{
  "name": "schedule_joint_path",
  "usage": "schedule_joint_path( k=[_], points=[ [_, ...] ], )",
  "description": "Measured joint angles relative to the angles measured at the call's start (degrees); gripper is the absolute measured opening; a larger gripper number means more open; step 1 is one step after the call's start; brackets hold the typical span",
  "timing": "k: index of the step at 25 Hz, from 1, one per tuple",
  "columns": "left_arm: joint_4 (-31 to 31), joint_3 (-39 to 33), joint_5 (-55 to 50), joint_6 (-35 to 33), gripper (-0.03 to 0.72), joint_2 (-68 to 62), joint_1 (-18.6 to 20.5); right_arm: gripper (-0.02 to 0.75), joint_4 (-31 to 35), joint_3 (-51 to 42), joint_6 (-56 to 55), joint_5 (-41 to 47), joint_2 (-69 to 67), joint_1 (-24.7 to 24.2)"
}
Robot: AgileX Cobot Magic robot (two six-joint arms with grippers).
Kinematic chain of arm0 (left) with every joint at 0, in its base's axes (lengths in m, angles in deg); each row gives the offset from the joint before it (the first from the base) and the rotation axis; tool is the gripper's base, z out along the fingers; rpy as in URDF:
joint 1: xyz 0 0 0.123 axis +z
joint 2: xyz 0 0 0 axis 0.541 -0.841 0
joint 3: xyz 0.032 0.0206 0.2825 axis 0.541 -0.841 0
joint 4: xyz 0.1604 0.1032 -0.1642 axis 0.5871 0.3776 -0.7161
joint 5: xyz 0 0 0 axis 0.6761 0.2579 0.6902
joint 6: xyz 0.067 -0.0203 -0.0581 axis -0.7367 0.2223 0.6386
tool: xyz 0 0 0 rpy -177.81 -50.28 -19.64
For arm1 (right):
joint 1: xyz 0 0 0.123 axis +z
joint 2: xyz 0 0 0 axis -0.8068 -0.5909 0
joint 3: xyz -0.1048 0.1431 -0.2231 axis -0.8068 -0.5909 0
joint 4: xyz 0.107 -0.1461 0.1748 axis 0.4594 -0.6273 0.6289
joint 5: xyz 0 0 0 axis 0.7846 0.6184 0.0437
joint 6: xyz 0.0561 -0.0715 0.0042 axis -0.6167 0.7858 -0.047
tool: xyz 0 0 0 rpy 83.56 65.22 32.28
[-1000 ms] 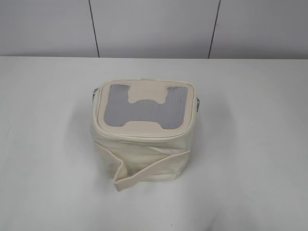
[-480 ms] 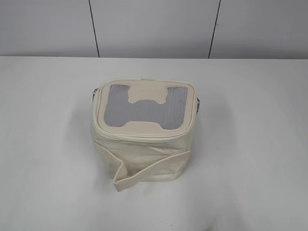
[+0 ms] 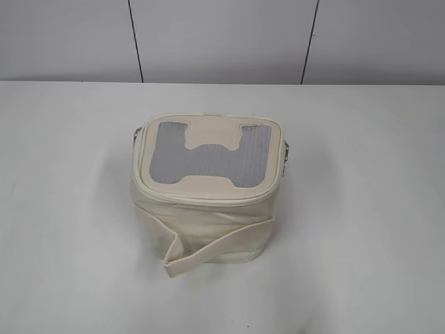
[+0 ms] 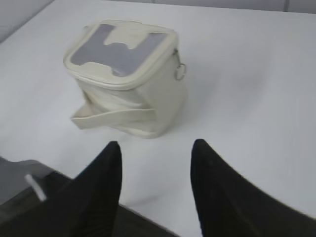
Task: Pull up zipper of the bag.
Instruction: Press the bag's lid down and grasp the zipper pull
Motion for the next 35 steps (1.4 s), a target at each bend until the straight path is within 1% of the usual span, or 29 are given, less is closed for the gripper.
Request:
schedule_joint_path(
  k=[2,4,6,8,11,14,16,18,22,26,31,35],
  points=[
    [0.0,0.0,0.0,0.0,0.238,0.0,0.0,0.364,9.24,0.26,10.02,-2.5,-7.82,0.0],
    [0.0,0.0,0.0,0.0,0.238,0.0,0.0,0.361,18.38,1.74,21.62,-3.14,-18.19,0.0],
    [0.0,0.0,0.0,0.0,0.238,0.0,0.0,0.36,24.29,5.29,31.07,-2.93,-28.63,0.0],
    [0.0,0.0,0.0,0.0,0.238,0.0,0.0,0.36,27.74,10.09,37.79,-2.69,-40.36,0.08],
    [0.0,0.0,0.0,0.0,0.238,0.0,-0.06,0.358,28.57,19.55,40.81,-2.68,-54.56,1.65],
    [0.0,0.0,0.0,0.0,0.238,0.0,-0.06,0.358,28.62,29.53,40.38,-1.54,-66.64,4.14],
    [0.0,0.0,0.0,0.0,0.238,0.0,-0.06,0.358,28.61,34.99,39.46,-0.94,-72.12,5.73],
    [0.0,0.0,0.0,0.0,0.238,0.0,-0.06,0.358,28.61,38.35,39.19,-1.27,-76.02,7.37],
    [0.0,0.0,0.0,0.0,0.238,0.0,-0.06,0.358,28.56,43.02,39.69,-5.36,-80.86,11.5],
    [0.0,0.0,0.0,0.0,0.238,0.0,-0.06,0.358,28.44,47.39,39.96,-5.98,-85.47,14.02],
    [0.0,0.0,0.0,0.0,0.238,0.0,-0.06,0.358,28.23,50.31,40.1,-6.41,-88.69,15.05],
    [0.0,0.0,0.0,0.0,0.238,0.0,-0.06,0.358,26.39,51.12,40.1,-8.01,-89.32,15.1]
  ],
)
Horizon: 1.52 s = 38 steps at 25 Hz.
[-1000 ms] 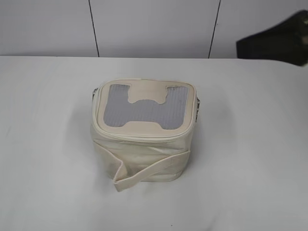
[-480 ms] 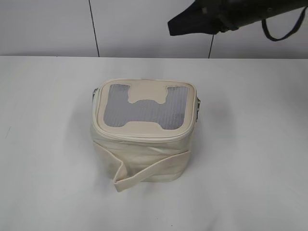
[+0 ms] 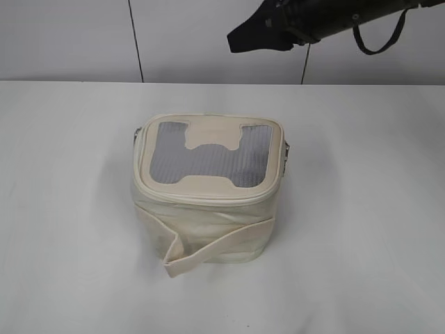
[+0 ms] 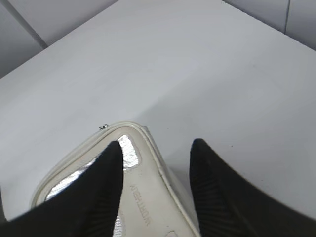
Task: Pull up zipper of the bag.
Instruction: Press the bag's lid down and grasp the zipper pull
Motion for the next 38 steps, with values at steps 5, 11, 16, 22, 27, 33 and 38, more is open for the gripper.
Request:
schedule_joint_path(
  k=[5,11,16,22,27,33,38],
  points=[
    [0.0,0.0,0.0,0.0,0.238,0.0,0.0,0.357,-0.84,0.28,0.03,-2.43,-0.05,0.0],
    [0.0,0.0,0.0,0.0,0.237,0.0,0.0,0.357,-1.9,0.28,1.02,-3.51,-0.05,0.0],
    [0.0,0.0,0.0,0.0,0.237,0.0,0.0,0.357,-2.34,0.28,1.25,-3.69,-0.19,0.0],
    [0.0,0.0,0.0,0.0,0.237,0.0,0.0,0.357,-2.52,6.43,-0.04,-0.74,-4.32,0.0],
    [0.0,0.0,0.0,0.0,0.237,0.0,0.0,0.357,-4.09,16.87,-2.04,4.53,-10.51,0.06],
    [0.0,0.0,0.0,0.0,0.237,0.0,0.0,0.357,-8.37,24.48,-3.58,9.95,-15.35,1.53],
    [0.0,0.0,0.0,0.0,0.237,0.0,0.0,0.358,-11.28,28.52,-3.75,17.6,-20.7,4.39]
  ],
)
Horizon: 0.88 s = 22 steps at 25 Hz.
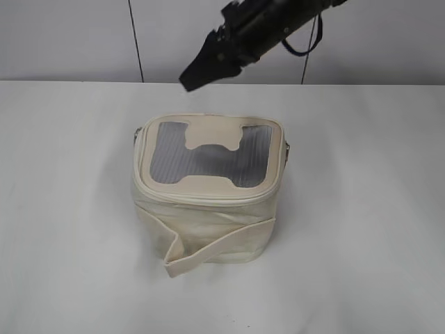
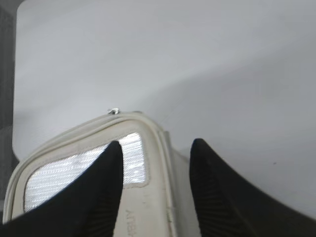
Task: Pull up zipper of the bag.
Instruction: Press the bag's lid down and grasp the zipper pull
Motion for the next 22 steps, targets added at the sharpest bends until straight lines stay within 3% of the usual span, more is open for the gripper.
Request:
schedule_joint_path(
  k=[6,22],
  points=[
    [0.0,0.0,0.0,0.0,0.237,0.0,0.0,0.358,-3.0,1.33,0.05,5.03,-4.55,3.87],
    [0.0,0.0,0.0,0.0,0.237,0.0,0.0,0.358,-2.03,3.52,-0.17,-0.43,-6.57,4.27]
  ],
)
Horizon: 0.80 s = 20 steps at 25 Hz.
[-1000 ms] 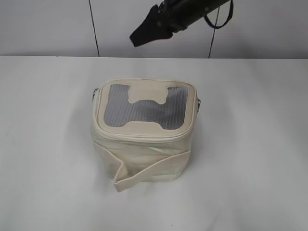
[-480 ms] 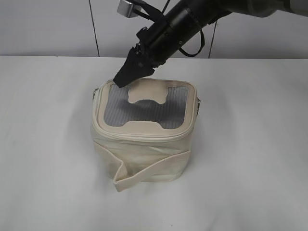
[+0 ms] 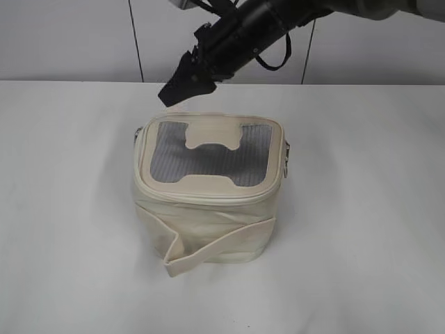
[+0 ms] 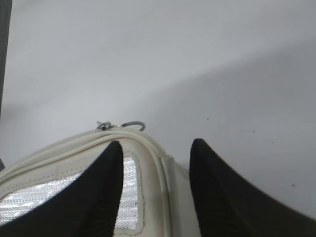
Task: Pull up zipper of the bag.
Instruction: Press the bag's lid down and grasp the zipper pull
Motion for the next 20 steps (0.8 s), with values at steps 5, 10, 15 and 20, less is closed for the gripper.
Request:
schedule_joint_path(
  k=[5,10,15,20],
  points=[
    [0.0,0.0,0.0,0.0,0.237,0.0,0.0,0.358,0.02,2.11,-0.19,-0.7,-0.02,0.0],
    [0.0,0.0,0.0,0.0,0.237,0.0,0.0,0.358,-1.36,2.11,-1.99,1.5,-1.97,0.0],
    [0.0,0.0,0.0,0.0,0.237,0.0,0.0,0.356,-2.75,2.18,-3.91,1.67,-3.18,0.0],
    [0.0,0.0,0.0,0.0,0.237,0.0,0.0,0.146,-3.31,2.38,-4.31,2.53,-3.18,0.0]
  ],
)
